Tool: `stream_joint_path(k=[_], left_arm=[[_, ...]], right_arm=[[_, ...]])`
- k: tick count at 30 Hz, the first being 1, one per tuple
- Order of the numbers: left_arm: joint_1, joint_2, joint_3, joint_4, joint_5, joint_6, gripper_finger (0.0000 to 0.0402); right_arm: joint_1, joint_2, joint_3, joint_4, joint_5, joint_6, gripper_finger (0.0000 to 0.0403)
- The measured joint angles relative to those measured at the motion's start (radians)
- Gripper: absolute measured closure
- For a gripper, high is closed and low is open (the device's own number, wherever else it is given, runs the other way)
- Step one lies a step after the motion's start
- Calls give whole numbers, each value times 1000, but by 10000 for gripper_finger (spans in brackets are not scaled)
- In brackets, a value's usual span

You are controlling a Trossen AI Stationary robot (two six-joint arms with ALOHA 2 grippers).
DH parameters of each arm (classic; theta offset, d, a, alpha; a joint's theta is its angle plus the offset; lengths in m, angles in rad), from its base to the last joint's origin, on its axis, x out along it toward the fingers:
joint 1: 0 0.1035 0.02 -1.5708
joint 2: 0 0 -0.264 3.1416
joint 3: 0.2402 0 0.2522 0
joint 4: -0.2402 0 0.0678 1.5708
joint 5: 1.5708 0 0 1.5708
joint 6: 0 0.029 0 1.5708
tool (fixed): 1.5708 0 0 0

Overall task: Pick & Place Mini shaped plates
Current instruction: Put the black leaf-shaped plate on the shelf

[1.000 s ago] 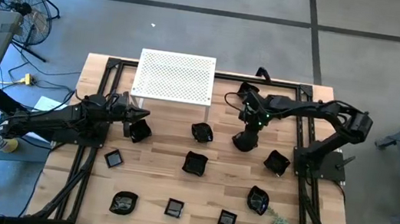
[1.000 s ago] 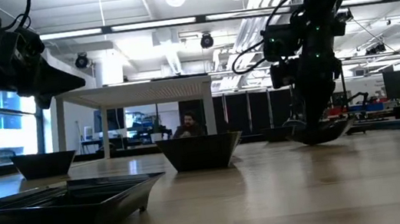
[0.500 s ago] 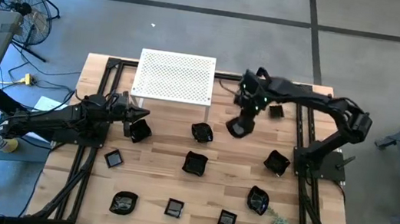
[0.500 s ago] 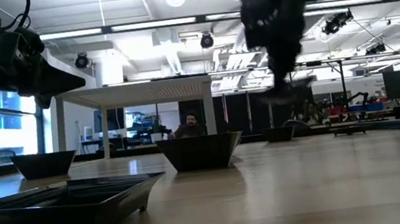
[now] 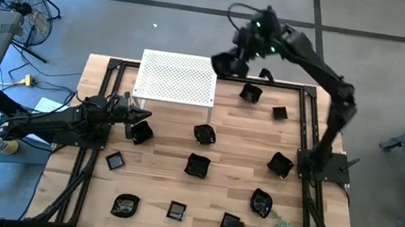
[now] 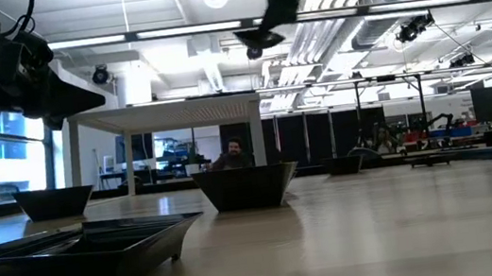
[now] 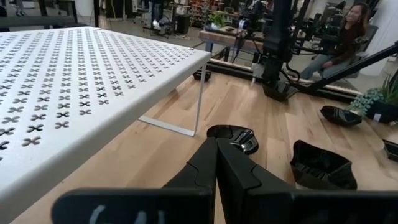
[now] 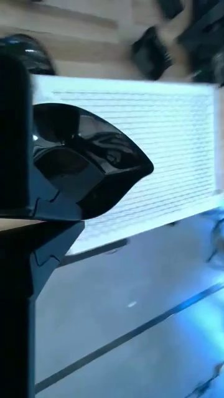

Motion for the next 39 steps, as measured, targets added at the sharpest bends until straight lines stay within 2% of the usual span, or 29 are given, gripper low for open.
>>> stream_joint_path(k=[3, 6, 9, 16, 26, 32, 39], left_arm=[[0, 0, 0, 0, 0, 0, 401], [0, 0, 0, 0, 0, 0, 401], [0, 0, 0, -2, 0, 0, 401], [0, 0, 2, -7, 0, 0, 401], [0, 0, 2, -10, 0, 0, 401], [0, 0, 2, -11, 1, 0, 401], [0, 0, 3, -11, 0, 2, 401]], right_arm=[[-21, 136, 159, -29, -85, -42, 402], [-37, 259, 273, -39, -125, -56, 402], [-58, 281, 205, 42, -177, -87, 402], [-82, 327, 122, 112, -227, -119, 402], [-76, 327, 19, 294, -225, -127, 400], [-72, 327, -44, 361, -188, -143, 392], [-71, 327, -73, 408, -165, -145, 358]])
